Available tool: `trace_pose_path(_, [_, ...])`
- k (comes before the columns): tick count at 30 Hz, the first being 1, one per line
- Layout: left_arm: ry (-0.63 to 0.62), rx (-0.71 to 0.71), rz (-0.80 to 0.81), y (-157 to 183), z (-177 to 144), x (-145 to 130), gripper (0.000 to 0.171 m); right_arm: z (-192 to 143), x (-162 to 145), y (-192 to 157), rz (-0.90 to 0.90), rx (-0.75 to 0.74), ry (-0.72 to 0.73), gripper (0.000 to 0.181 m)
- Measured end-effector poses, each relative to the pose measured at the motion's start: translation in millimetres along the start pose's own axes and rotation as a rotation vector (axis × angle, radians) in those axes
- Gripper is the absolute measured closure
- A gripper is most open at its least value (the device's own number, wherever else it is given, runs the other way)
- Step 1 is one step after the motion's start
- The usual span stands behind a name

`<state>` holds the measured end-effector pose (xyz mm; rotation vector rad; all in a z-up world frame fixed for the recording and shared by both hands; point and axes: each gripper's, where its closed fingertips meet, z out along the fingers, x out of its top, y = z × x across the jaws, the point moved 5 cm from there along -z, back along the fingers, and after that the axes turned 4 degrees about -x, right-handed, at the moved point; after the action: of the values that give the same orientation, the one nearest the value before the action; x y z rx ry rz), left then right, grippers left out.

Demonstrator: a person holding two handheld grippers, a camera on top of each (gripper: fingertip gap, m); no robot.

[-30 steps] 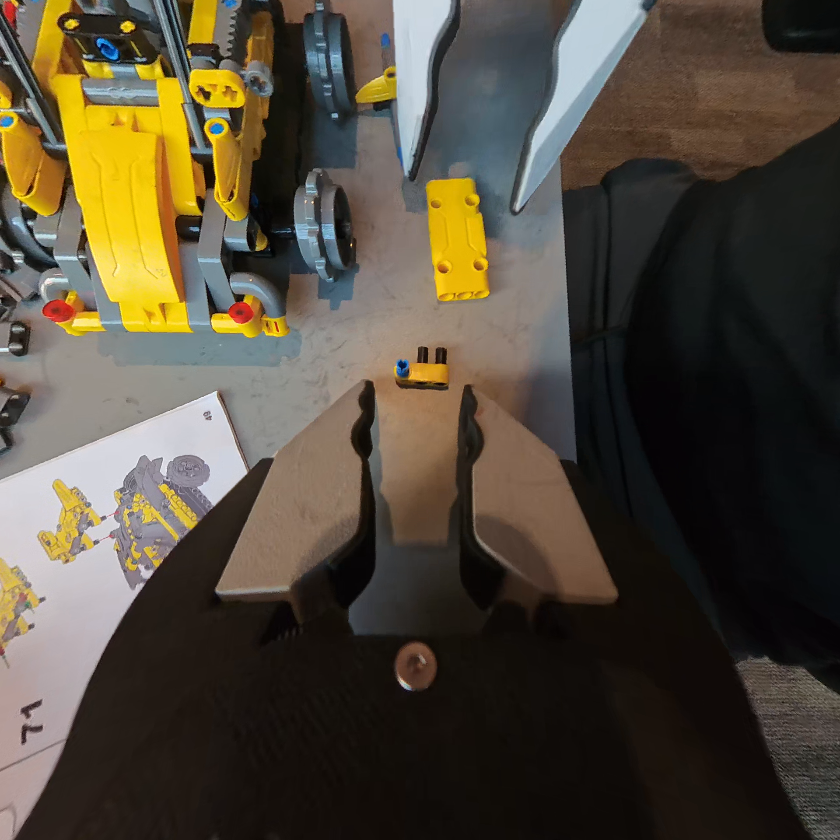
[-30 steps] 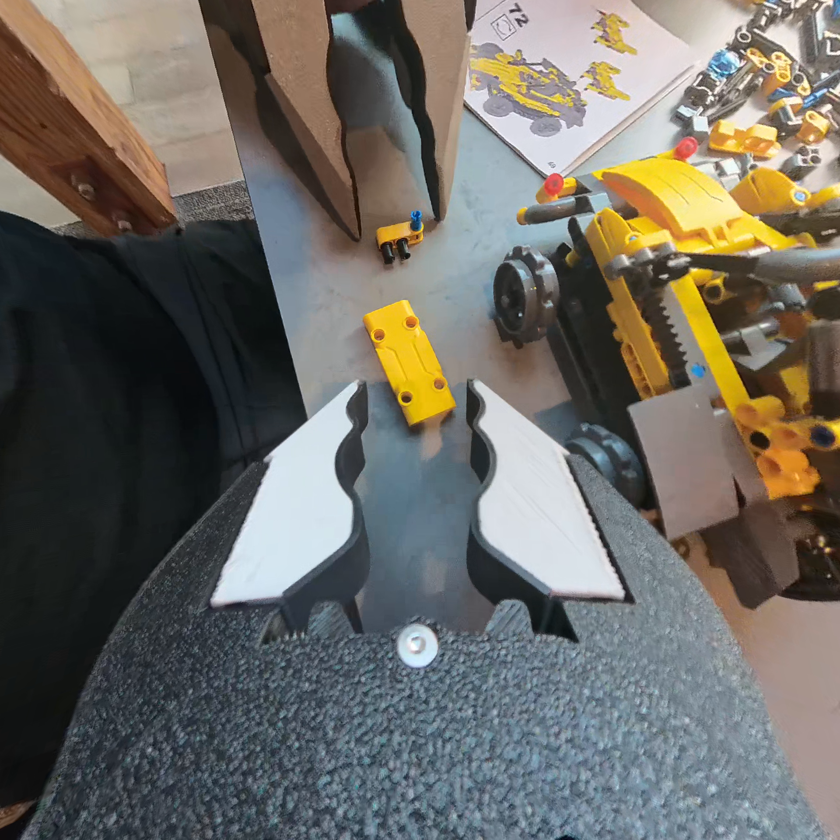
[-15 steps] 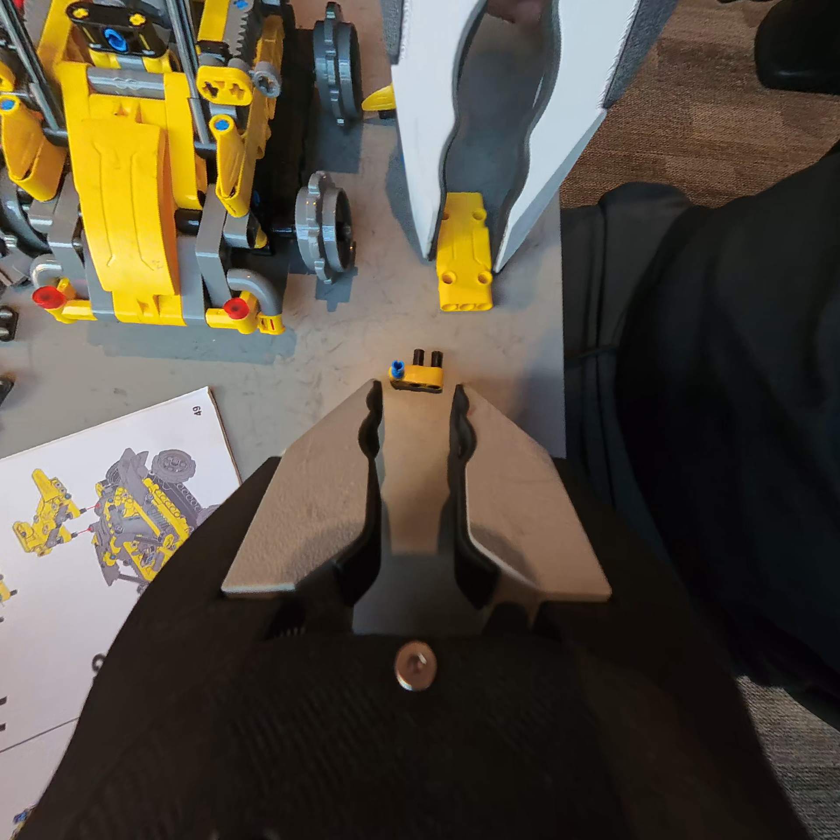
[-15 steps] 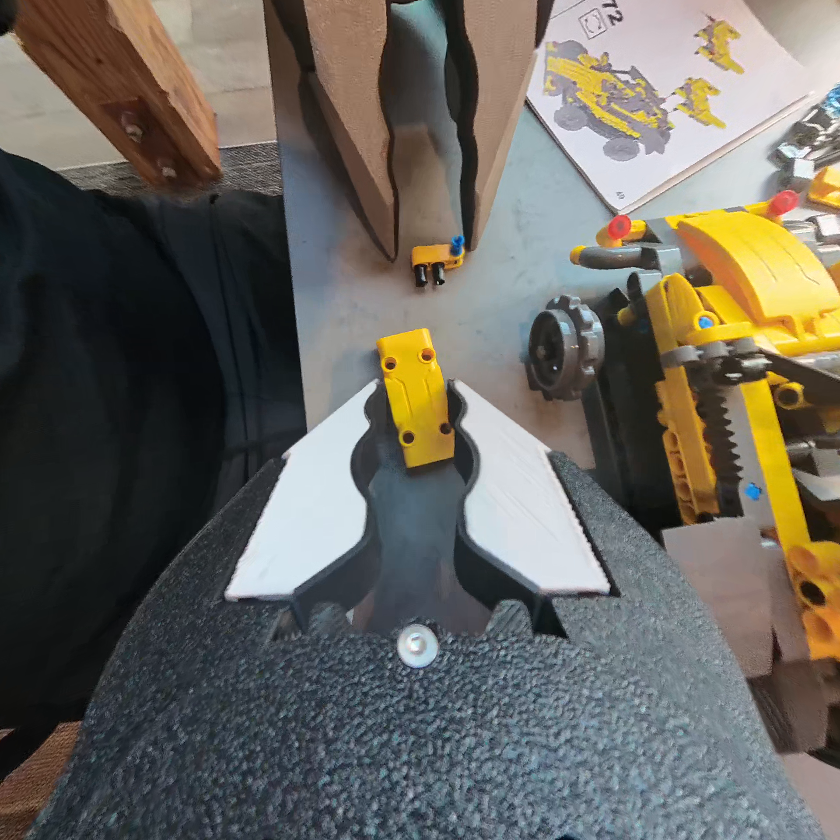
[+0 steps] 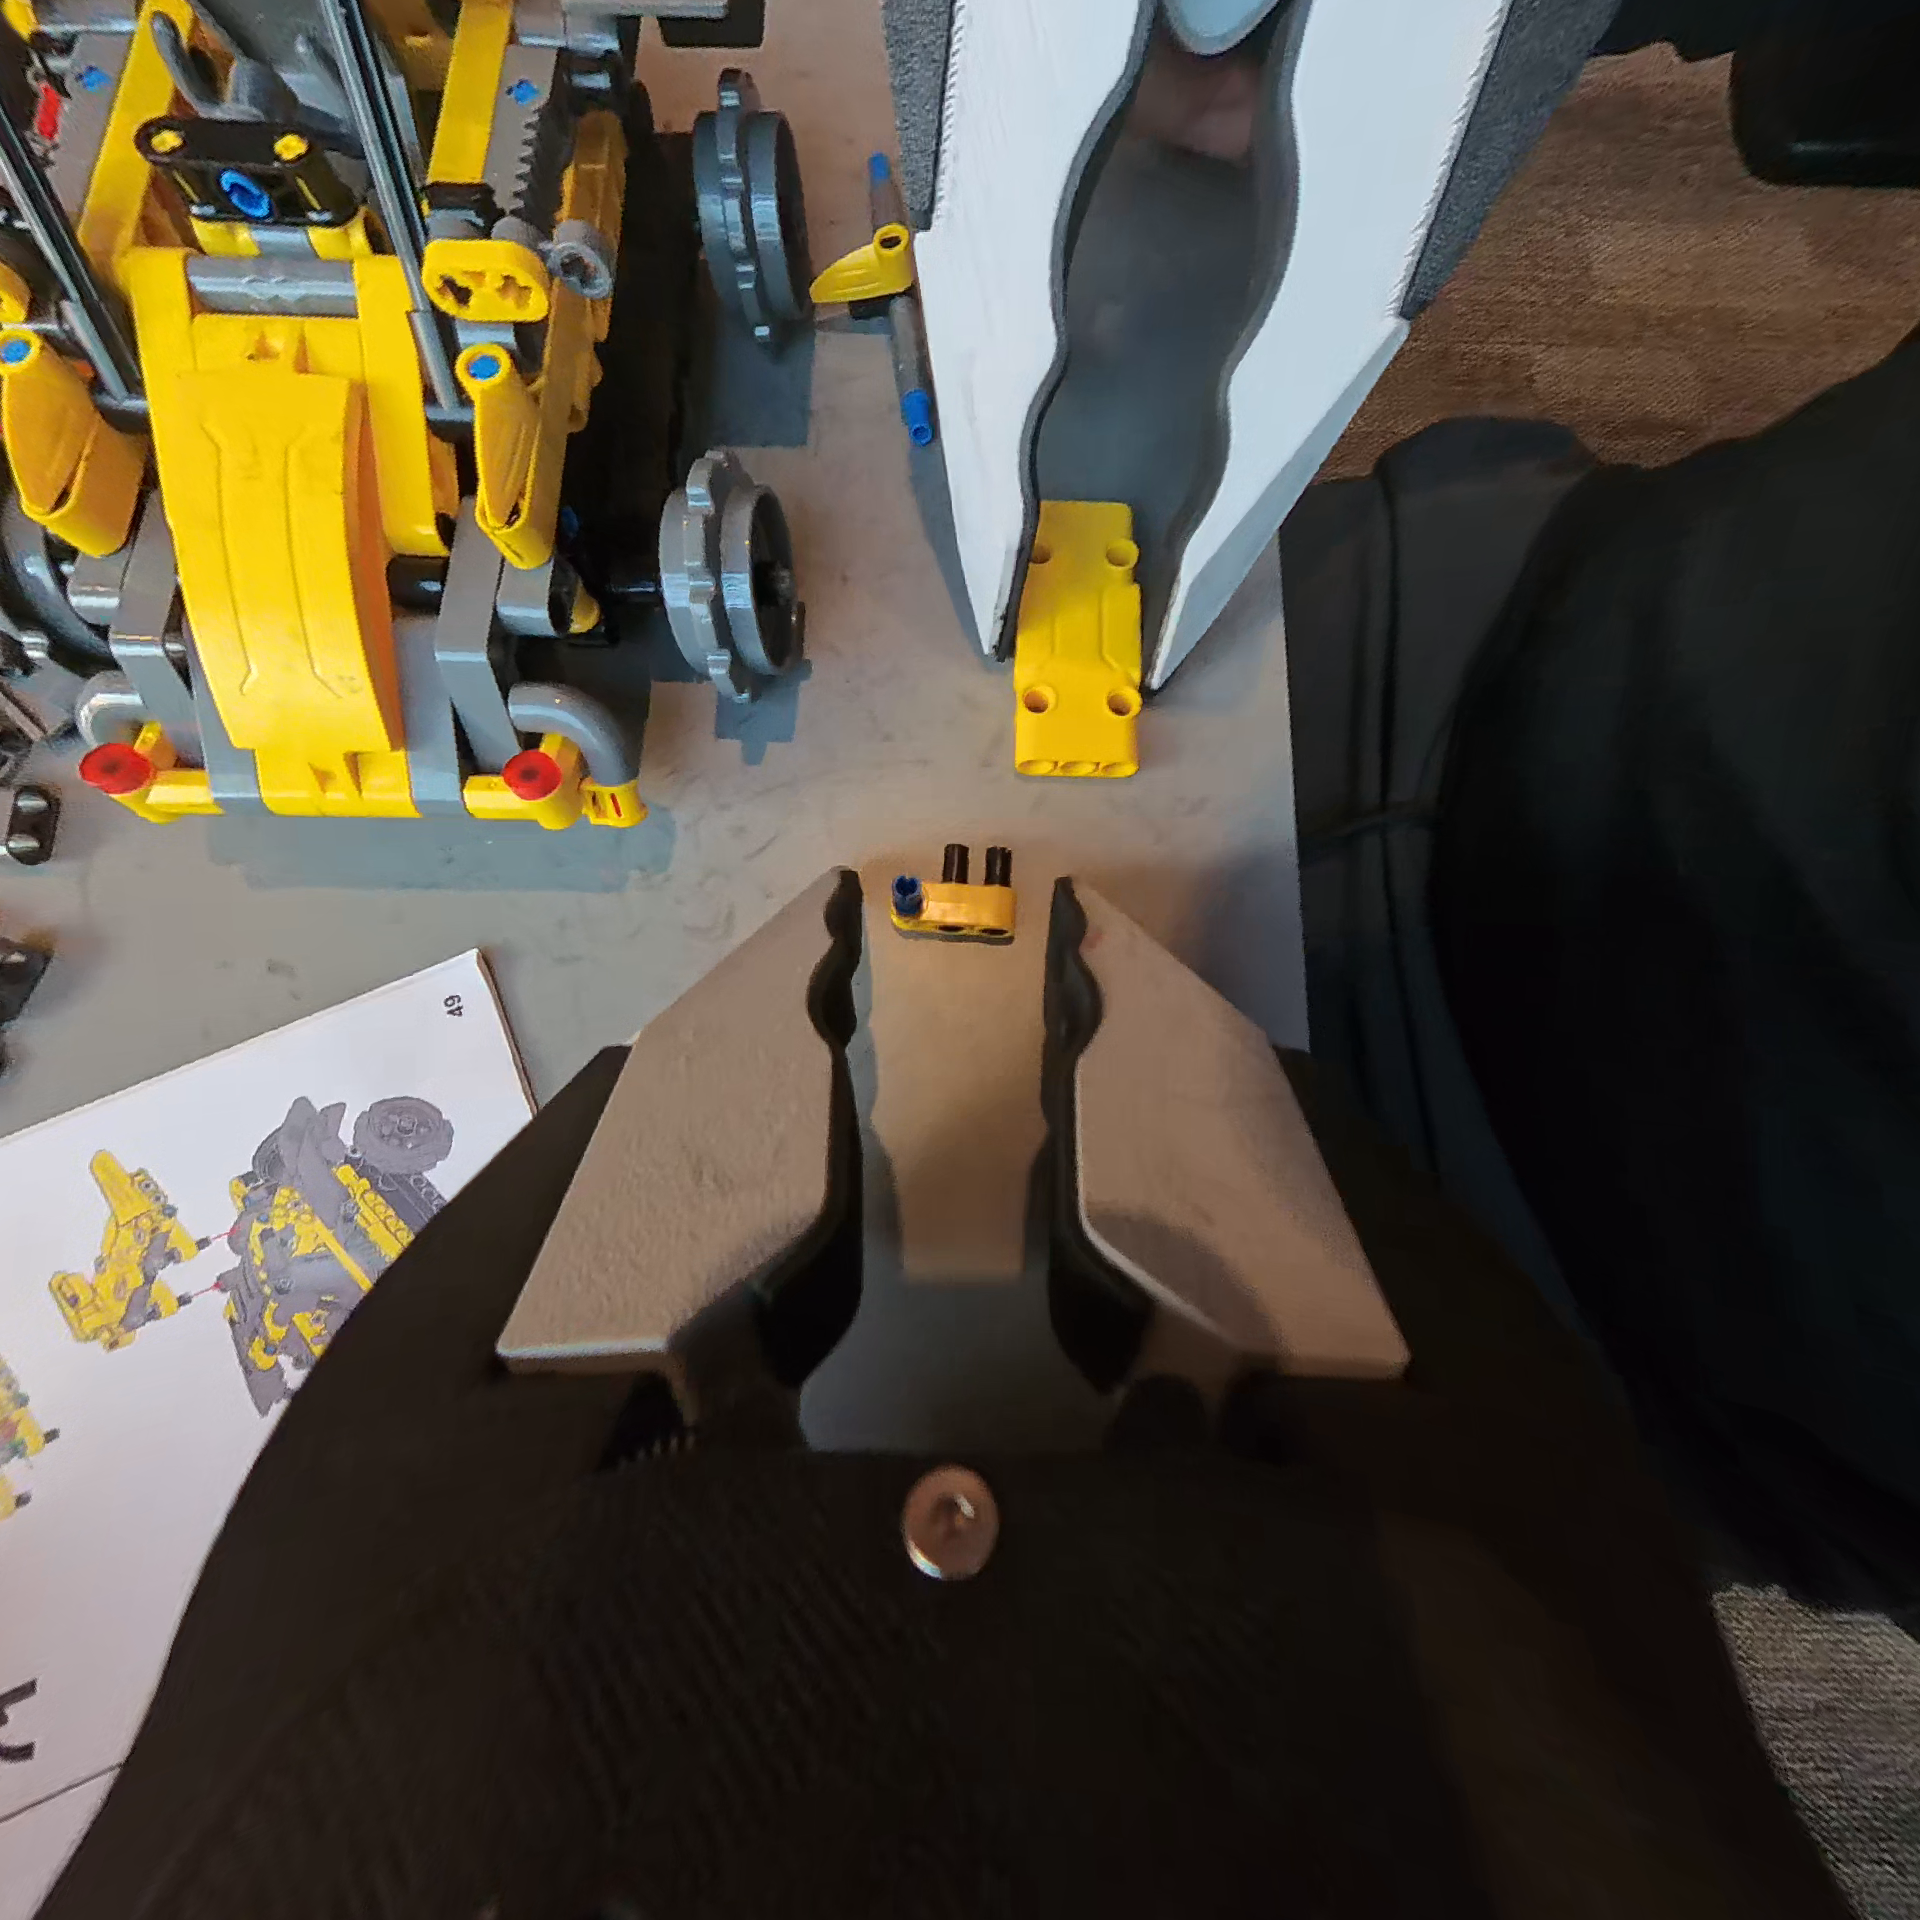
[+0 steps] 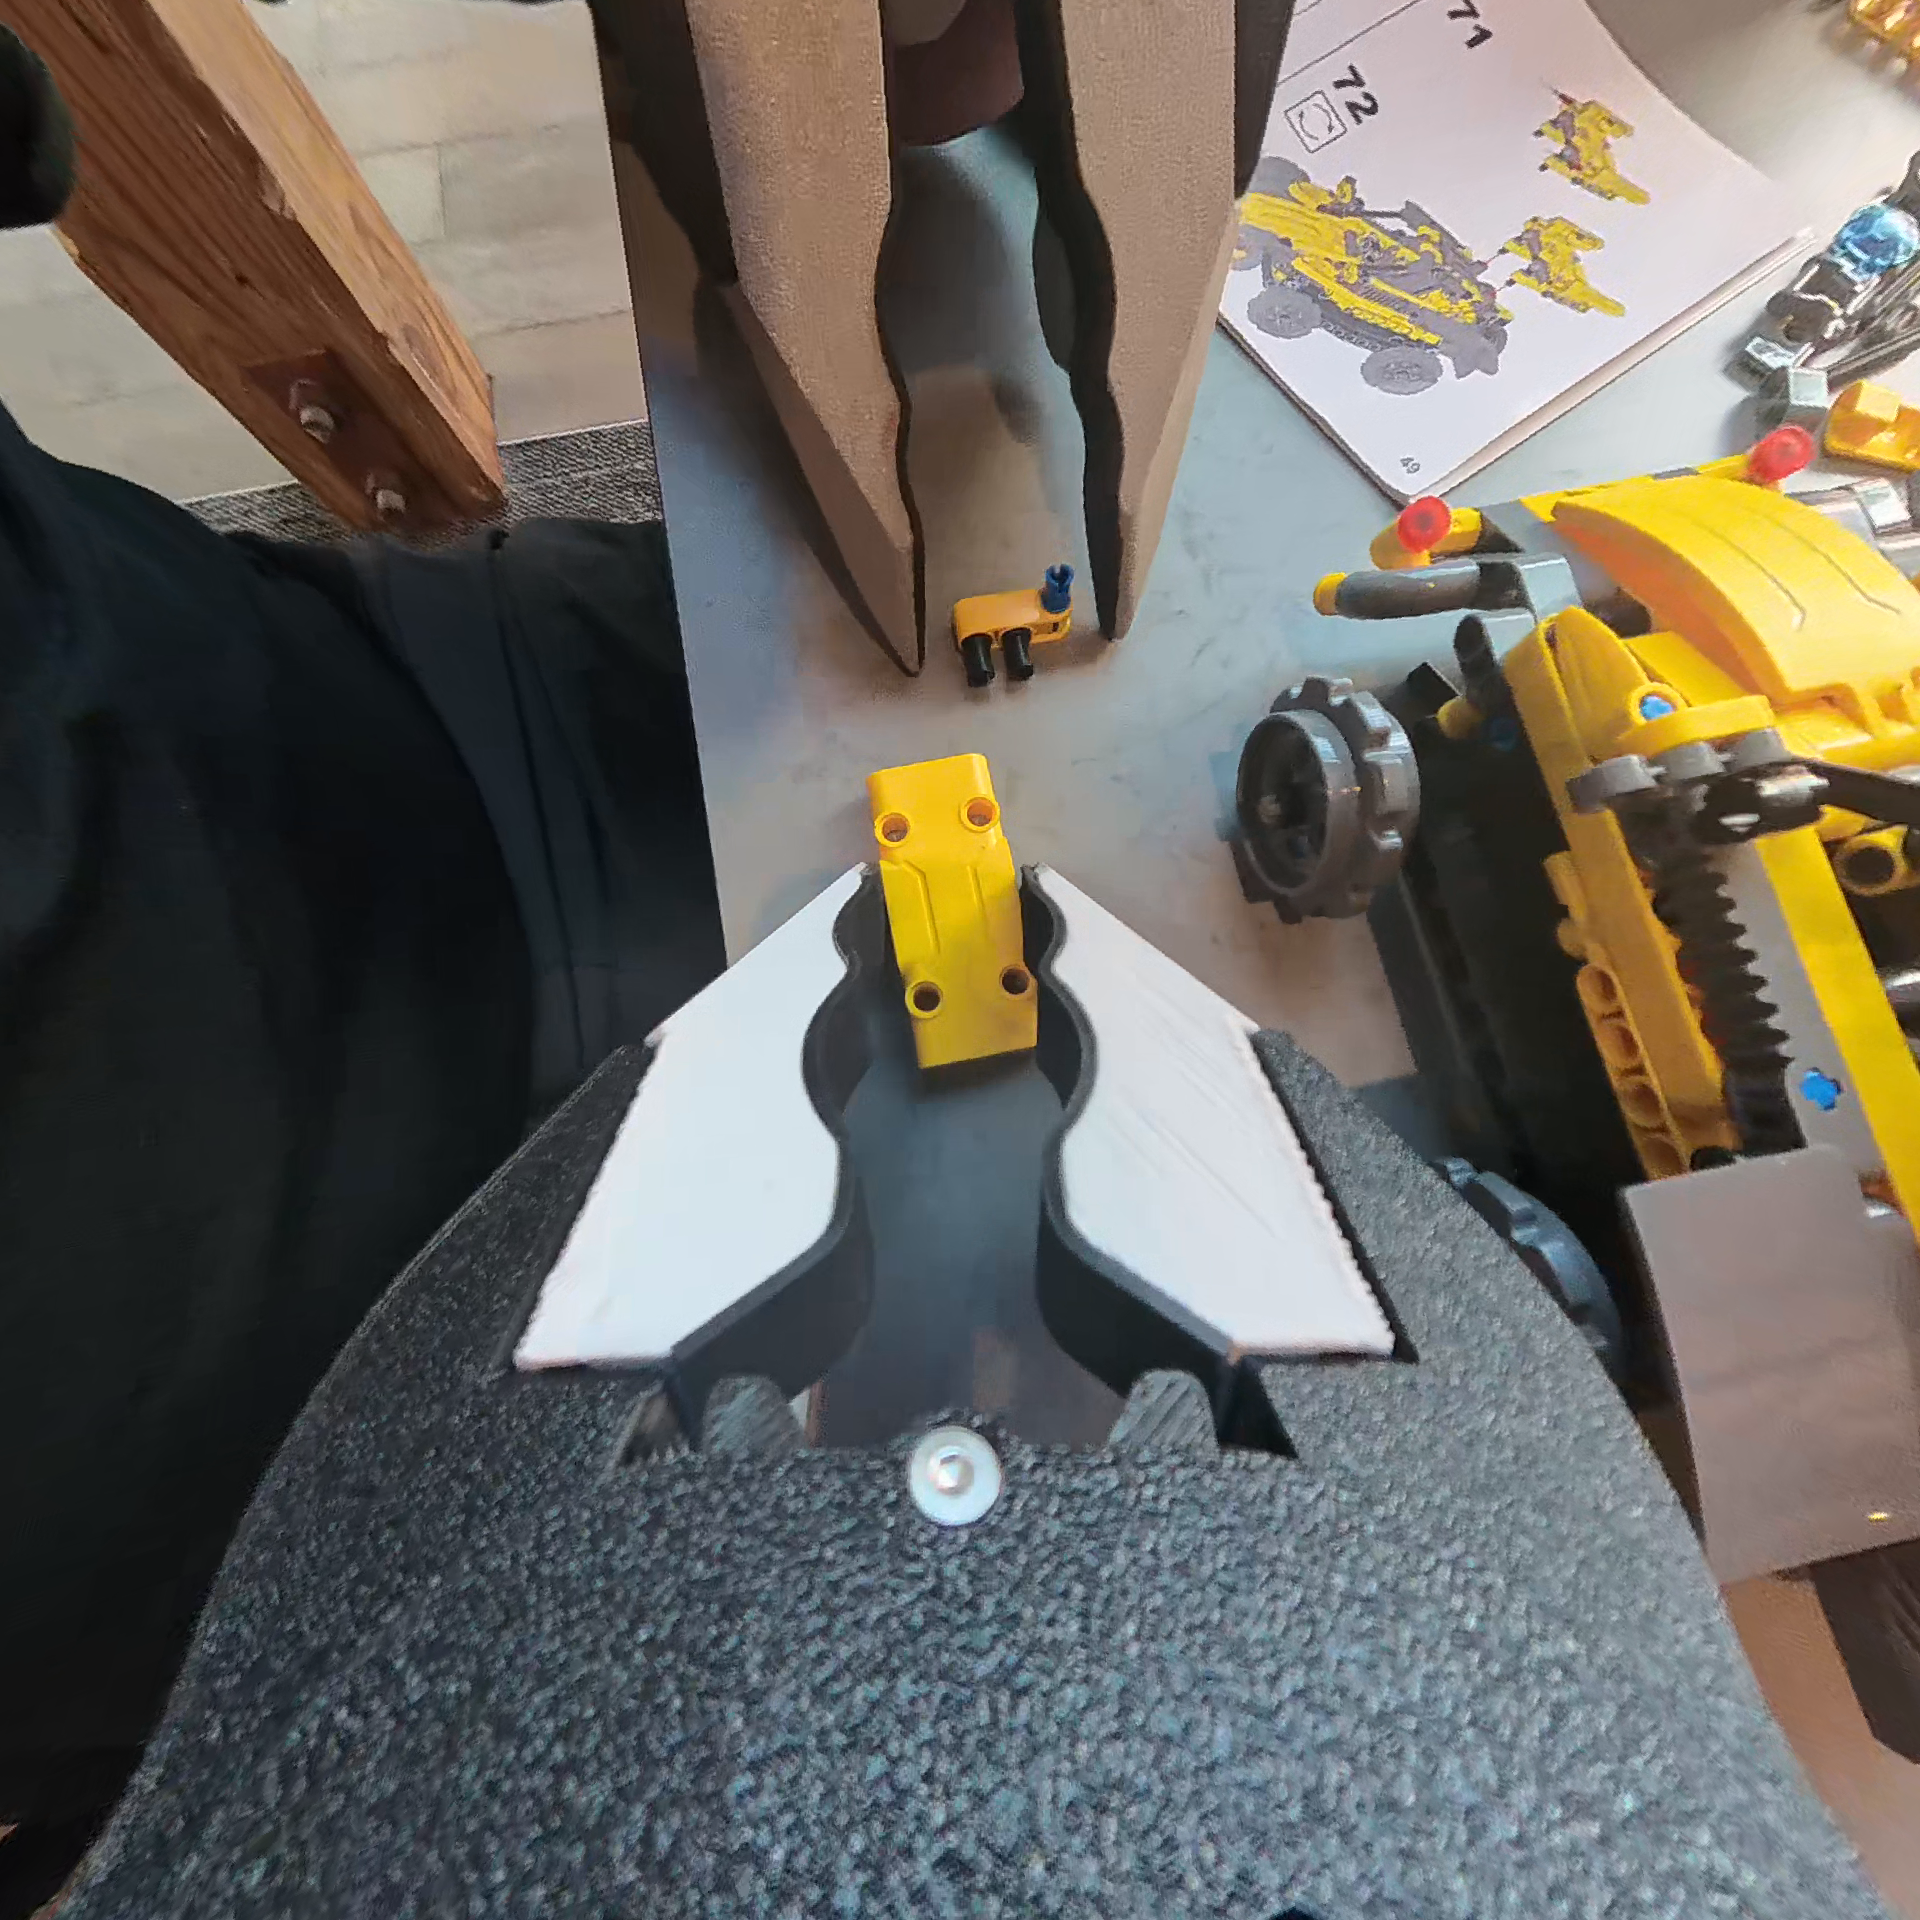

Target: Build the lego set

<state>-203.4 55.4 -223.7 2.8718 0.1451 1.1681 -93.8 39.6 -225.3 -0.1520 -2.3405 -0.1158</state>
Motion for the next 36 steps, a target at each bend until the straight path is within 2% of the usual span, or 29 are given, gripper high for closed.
trace_pose_path(4, [0.000,0.012,-0.024,0.3,-2.7,-2.7,0.139,0.1,-0.3,0.0,0.003,-0.002,0.001,0.154])
trace_pose_path(7, [0.008,0.012,-0.021,4.9,-2.9,-3.5,0.151,0.3,0.0,0.2,0.011,0.011,0.003,0.155])
trace_pose_path(20, [0.058,0.065,-0.079,25.1,0.5,-1.2,0.153,-2.1,4.3,-6.6,0.038,0.000,0.040,0.157])
trace_pose_path(27, [0.298,0.041,-0.163,29.8,-19.1,14.2,0.152,-24.3,12.7,-5.6,0.061,0.081,0.217,0.157])
trace_pose_path(31, [0.355,-0.004,-0.183,29.3,-21.2,19.9,0.152,-32.6,15.6,0.9,0.088,0.104,0.283,0.157])
trace_pose_path(36, [0.398,0.024,-0.185,27.9,-22.1,25.2,0.152,-29.2,19.1,1.1,0.063,0.074,0.284,0.157])
